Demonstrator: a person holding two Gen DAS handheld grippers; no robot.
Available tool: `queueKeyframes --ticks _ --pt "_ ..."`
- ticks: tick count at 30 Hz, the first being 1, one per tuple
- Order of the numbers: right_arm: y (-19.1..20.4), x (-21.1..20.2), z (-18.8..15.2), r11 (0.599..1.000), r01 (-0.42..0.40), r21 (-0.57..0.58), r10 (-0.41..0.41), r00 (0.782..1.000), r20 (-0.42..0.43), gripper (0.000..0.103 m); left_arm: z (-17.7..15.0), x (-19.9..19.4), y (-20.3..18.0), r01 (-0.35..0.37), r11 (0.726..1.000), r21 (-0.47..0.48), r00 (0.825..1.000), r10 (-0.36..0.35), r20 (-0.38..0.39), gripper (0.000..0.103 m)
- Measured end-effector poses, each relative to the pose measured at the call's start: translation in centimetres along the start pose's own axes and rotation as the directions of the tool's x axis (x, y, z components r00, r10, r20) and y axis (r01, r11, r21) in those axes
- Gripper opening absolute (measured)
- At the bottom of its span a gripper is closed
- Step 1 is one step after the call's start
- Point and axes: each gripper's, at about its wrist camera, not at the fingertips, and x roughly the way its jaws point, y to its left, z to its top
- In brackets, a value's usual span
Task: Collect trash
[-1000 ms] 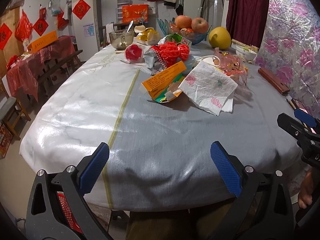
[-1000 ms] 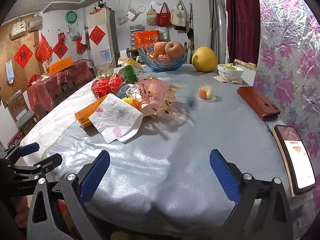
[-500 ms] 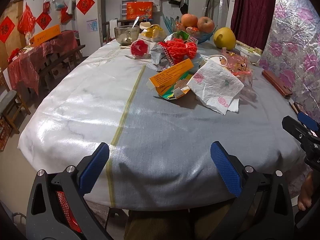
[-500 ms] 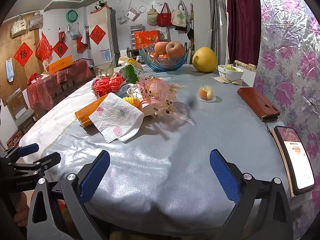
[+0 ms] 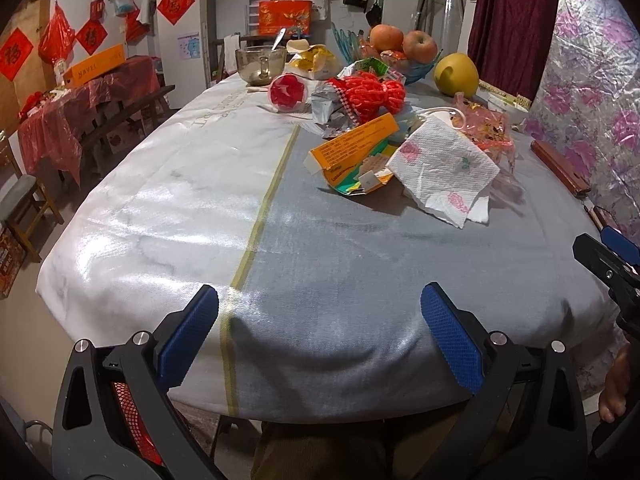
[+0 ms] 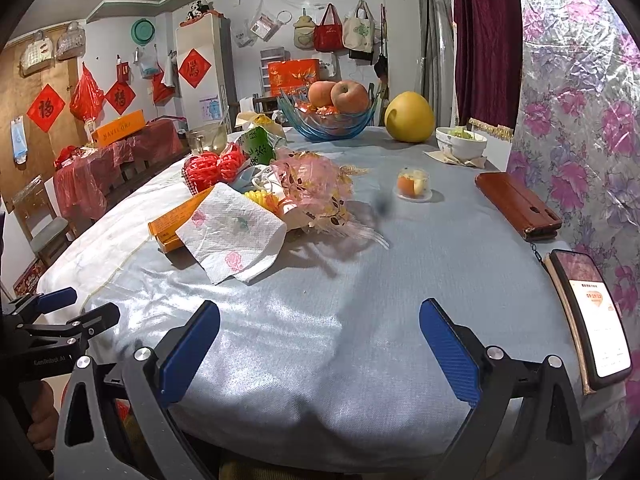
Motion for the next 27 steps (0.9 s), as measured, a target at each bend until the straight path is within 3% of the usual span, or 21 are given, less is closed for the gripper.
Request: queueKeyframes --ticks 8,11,16,21,24,26,27 --pt "-0.2 2.0 -0.1 0.997 -0.062 0.035 0.064 0.997 -0.045 0.098 0.0 1.2 1.6 -0.022 0.999 -0.024 0.999 0.022 -0.023 0.097" --pt "0.8 3.5 0.9 0.991 -0.130 0.035 0.132 0.990 -0.050 0.098 0.4 1.3 2.6 -0.042 0.998 -0.036 0.999 0.041 -0.015 0.097" --pt "2.8 6.8 3.1 0.985 -0.172 0.021 0.173 0.983 -0.064 0.098 1.1 1.2 5.2 -0.076 0.994 -0.079 0.997 0.076 -0.007 0.097" --pt "3.3 10.6 4.7 0.971 -0.220 0.097 0.232 0.965 -0.125 0.094 1.8 1.4 6.3 -0.062 0.995 -0.083 0.998 0.062 0.007 0.097" --pt "3.2 11.6 5.2 0.954 -0.261 0.145 0.280 0.951 -0.130 0.075 2.3 1.5 5.3 -0.039 0.999 -0.029 0.999 0.040 0.024 0.097" --pt "3.2 12.0 5.3 0.947 -0.287 0.145 0.308 0.940 -0.146 0.006 2.8 1.9 4.4 -0.018 1.000 0.006 0.999 0.018 0.033 0.097" --pt "2.9 11.9 5.2 0.931 -0.326 0.167 0.349 0.927 -0.139 0.005 3.1 2.2 3.8 0.001 0.999 0.032 0.999 -0.002 0.037 0.097"
